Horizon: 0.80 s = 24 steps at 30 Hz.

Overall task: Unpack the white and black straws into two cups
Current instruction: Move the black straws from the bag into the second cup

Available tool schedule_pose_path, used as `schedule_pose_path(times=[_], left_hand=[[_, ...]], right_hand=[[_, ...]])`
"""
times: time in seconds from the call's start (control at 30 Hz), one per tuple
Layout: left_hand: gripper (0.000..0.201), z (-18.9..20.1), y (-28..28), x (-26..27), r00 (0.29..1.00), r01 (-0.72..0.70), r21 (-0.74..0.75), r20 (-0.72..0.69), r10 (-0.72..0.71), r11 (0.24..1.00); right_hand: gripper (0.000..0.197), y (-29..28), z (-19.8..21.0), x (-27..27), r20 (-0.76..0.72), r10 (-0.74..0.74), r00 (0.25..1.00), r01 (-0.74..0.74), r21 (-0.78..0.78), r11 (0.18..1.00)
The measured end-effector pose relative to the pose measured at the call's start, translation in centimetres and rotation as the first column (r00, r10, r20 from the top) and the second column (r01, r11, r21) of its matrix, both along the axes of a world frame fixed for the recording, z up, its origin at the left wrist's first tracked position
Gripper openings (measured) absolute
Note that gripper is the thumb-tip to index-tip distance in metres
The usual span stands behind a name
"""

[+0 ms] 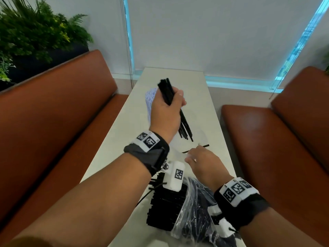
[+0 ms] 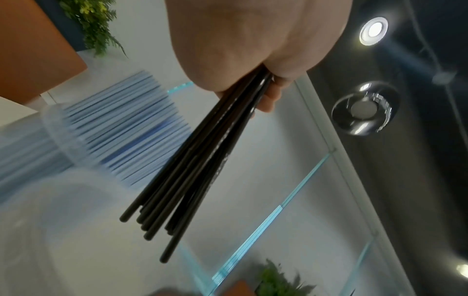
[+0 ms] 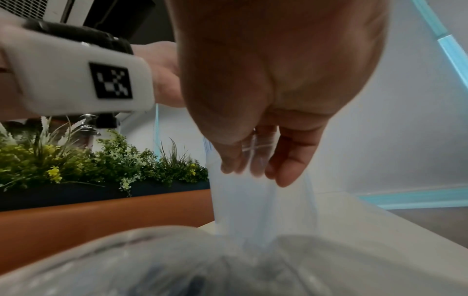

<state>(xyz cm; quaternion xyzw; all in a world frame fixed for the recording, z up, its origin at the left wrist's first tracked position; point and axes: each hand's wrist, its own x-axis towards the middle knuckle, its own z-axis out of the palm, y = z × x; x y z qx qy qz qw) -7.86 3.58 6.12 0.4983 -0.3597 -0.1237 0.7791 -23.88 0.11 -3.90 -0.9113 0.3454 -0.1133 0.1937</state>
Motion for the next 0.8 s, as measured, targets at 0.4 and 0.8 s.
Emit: schedule_pose_path(times=[0.4, 0.8], left_hand=[[0.062, -5.7, -1.4, 1.3, 0.879, 0.028, 0.779, 0.279, -0.387, 0.626], [0.004, -4.9, 7.1, 2.3, 0.806, -0.12, 0.582, 0.53, -0.263, 0.804]], right_hand=[[0.023, -1.7, -0.3, 0.5, -0.085, 0.171, 0.982, -0.173, -0.023, 0.985], [0.045, 3.5, -0.2, -0.3, -0.204, -0.195, 0.959, 0.181, -0.085, 0.98]])
